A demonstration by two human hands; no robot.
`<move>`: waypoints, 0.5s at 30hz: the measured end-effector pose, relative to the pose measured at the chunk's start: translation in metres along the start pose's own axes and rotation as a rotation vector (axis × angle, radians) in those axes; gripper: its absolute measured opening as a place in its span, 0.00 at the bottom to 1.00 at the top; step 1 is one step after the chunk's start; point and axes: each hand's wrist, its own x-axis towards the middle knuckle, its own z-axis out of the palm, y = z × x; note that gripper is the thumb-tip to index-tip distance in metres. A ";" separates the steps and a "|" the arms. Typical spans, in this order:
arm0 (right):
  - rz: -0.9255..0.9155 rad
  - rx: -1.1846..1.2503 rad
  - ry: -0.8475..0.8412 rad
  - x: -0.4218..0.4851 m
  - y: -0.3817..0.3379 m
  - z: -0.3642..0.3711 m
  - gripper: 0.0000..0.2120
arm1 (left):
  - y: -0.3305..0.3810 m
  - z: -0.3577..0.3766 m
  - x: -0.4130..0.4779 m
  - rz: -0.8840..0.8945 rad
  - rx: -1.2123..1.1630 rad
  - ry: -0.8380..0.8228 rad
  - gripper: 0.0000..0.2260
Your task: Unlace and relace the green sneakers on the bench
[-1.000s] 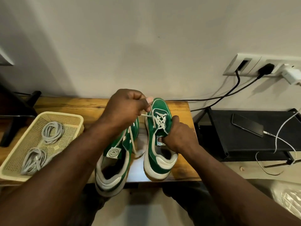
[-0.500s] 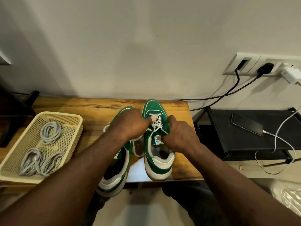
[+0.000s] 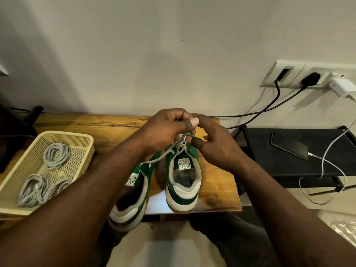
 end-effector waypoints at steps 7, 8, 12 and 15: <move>-0.022 0.516 -0.117 0.002 0.005 -0.016 0.12 | 0.008 -0.021 -0.006 -0.015 -0.257 0.054 0.15; -0.010 0.627 -0.106 0.001 0.005 -0.023 0.13 | 0.005 -0.027 -0.004 -0.049 -0.164 0.148 0.15; 0.126 0.734 -0.014 0.001 0.008 -0.036 0.13 | -0.024 -0.046 0.003 -0.265 0.762 0.302 0.12; 0.161 0.289 -0.068 0.002 0.016 -0.022 0.12 | -0.030 -0.030 -0.003 -0.200 0.882 0.210 0.06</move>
